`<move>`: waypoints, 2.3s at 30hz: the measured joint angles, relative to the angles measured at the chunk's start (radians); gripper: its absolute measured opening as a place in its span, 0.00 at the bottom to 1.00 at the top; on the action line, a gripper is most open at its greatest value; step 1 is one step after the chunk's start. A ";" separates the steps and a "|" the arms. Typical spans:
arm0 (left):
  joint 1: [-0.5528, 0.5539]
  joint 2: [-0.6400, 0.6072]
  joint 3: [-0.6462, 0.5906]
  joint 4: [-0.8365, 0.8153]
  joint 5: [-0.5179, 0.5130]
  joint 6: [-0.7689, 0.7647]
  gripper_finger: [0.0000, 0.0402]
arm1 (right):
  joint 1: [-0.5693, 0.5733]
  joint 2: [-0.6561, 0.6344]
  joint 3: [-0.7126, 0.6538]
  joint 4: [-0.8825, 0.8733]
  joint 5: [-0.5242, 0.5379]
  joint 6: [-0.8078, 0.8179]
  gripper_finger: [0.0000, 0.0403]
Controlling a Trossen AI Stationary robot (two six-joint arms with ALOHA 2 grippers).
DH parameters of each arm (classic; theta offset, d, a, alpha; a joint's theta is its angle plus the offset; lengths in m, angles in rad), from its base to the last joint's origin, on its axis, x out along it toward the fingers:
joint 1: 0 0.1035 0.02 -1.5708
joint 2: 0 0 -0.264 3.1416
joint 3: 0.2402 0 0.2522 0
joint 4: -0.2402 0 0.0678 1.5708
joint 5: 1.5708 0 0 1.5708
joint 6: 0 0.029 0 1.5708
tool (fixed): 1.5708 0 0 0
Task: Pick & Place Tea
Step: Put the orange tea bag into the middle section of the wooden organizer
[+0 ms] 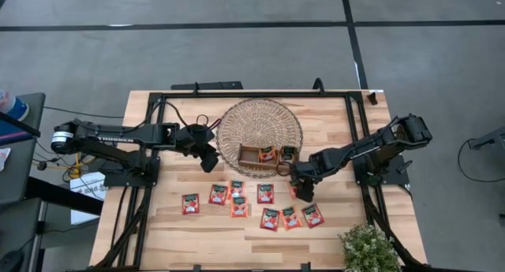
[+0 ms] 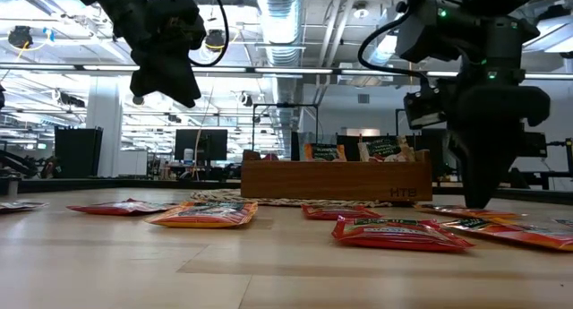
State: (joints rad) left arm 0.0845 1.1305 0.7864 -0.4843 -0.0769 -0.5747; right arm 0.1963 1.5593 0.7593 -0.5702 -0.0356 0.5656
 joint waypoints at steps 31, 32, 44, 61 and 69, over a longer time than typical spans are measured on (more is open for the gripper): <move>0.000 0.000 0.000 0.016 0.000 -0.002 0.27 | 0.280 0.000 0.045 -0.203 0.102 0.612 0.45; 0.000 0.000 0.000 0.016 0.000 -0.002 0.27 | 0.283 0.000 0.059 -0.220 0.102 0.608 0.45; 0.000 0.000 0.000 0.016 0.000 -0.002 0.27 | 0.249 -0.001 0.150 -0.328 0.184 0.373 0.45; -0.001 0.000 0.000 0.016 0.011 0.002 0.27 | 0.153 -0.001 0.078 -0.176 0.165 0.094 0.45; -0.001 0.000 0.000 0.025 0.011 0.032 0.27 | 0.123 -0.004 -0.022 -0.115 0.143 0.078 0.43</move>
State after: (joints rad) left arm 0.0837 1.1305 0.7864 -0.4589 -0.0657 -0.5430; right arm 0.3196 1.5551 0.7371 -0.6856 0.1078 0.6432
